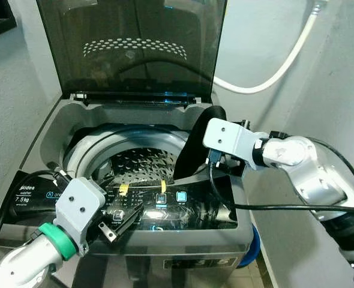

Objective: Clothes washing

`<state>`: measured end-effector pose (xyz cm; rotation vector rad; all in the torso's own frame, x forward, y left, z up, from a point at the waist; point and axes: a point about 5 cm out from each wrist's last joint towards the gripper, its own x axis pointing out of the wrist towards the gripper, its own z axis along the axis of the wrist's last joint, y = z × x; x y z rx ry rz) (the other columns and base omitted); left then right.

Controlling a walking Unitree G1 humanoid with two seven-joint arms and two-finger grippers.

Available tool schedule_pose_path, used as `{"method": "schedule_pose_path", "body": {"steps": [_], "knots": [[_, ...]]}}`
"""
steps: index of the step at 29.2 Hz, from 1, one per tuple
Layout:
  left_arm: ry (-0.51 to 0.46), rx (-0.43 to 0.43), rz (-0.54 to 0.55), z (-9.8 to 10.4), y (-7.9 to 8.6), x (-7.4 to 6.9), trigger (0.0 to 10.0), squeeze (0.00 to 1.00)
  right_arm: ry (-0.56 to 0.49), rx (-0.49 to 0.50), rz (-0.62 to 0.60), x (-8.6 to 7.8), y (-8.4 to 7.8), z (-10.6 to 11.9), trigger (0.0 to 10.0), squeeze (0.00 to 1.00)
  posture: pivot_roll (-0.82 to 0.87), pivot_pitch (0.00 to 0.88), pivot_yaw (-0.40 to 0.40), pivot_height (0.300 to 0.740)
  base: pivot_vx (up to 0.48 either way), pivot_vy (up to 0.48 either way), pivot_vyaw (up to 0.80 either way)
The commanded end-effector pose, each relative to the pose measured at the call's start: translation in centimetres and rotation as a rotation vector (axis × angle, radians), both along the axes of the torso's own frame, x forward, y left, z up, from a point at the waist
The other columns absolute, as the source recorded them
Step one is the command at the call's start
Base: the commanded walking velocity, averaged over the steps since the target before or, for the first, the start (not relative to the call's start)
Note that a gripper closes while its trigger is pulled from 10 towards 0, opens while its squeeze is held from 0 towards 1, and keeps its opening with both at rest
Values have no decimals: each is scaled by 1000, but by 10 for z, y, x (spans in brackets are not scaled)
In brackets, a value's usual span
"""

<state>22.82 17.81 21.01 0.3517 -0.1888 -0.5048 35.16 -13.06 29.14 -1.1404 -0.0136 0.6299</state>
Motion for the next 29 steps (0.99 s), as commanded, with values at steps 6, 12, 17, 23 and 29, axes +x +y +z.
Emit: {"method": "schedule_pose_path", "body": {"steps": [6, 12, 17, 23, 29], "knots": [[17, 0, -4, -4, -1, 0, 10000, 0, 4, -87, -85, 13, -10, -16, 10000, 0, 124, 63, 34, 740, 0, 0, 0], [17, -1, -4, -4, -1, 0, 10000, 0, -14, -109, -120, 23, -12, -21, 10000, 0, 125, 65, 34, 740, 0, 0, 0], [17, -1, -3, -4, -1, 1, 10000, 0, -26, -99, -138, 30, -11, -26, 10000, 0, 124, 67, 35, 740, 0, 0, 0], [17, 0, -2, -4, -1, 1, 10000, 0, -30, -86, -144, 36, -8, -34, 10000, 0, 125, 67, 35, 740, 0, 0, 0], [17, 0, 1, -4, -1, 1, 10000, 0, -31, -20, -141, 40, -3, -36, 0, 0, 126, 70, 33, 740, 0, 0, 0]]}}
